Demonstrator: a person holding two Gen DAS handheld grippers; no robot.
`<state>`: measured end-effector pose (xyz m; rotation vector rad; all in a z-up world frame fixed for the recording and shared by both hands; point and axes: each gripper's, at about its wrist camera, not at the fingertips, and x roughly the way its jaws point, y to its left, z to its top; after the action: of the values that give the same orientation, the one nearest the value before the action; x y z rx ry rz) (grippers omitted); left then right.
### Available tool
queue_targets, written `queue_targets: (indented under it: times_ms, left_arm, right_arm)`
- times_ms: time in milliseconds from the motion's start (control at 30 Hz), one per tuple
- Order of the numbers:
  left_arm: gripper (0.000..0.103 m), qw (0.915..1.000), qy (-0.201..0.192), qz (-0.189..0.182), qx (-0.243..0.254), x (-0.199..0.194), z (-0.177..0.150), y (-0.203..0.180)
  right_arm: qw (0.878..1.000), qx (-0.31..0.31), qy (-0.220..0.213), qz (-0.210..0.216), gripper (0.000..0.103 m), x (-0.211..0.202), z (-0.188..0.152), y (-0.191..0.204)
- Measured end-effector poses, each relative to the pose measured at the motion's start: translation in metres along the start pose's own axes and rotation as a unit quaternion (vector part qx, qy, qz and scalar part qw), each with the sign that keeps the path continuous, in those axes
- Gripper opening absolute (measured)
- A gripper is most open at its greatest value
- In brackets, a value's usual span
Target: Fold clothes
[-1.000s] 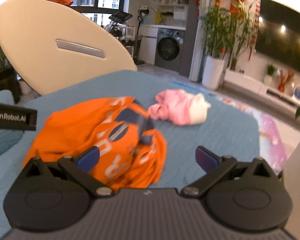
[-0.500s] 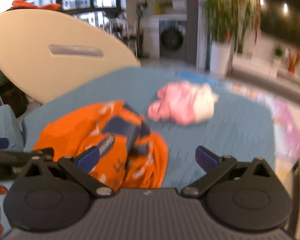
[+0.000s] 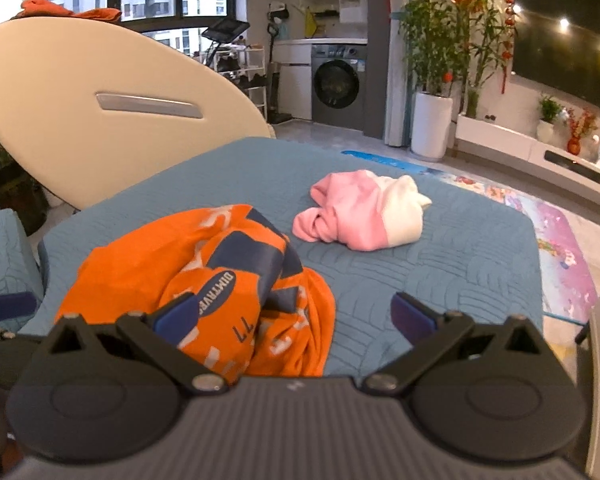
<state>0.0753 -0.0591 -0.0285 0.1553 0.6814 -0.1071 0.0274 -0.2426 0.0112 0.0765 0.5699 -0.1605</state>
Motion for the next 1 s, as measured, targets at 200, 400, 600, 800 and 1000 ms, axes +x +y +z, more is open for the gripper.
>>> queue_targets:
  times_ms: [200, 400, 600, 800, 1000]
  left_arm:
    - [0.103, 0.9999, 0.001, -0.007, -0.012, 0.004, -0.004, 0.001]
    - [0.103, 1.0000, 0.004, 0.000, -0.005, 0.008, -0.007, -0.001]
    - [0.103, 0.9995, 0.008, 0.007, 0.029, 0.013, -0.011, -0.002]
    - [0.103, 0.9996, 0.012, -0.023, 0.012, 0.012, -0.009, 0.005]
    - [0.103, 0.9995, 0.011, -0.004, 0.031, 0.013, -0.011, -0.003]
  right_arm:
    - [1.000, -0.005, -0.001, -0.005, 0.103, -0.003, 0.000, 0.004]
    - [1.000, -0.020, -0.005, -0.010, 0.103, -0.004, -0.001, 0.010]
    - [0.999, -0.033, -0.014, -0.032, 0.103, -0.005, 0.000, 0.008]
    - [0.999, -0.005, -0.007, -0.035, 0.103, -0.001, 0.001, -0.007]
    - [1.000, -0.010, -0.005, -0.029, 0.103, -0.001, -0.001, -0.004]
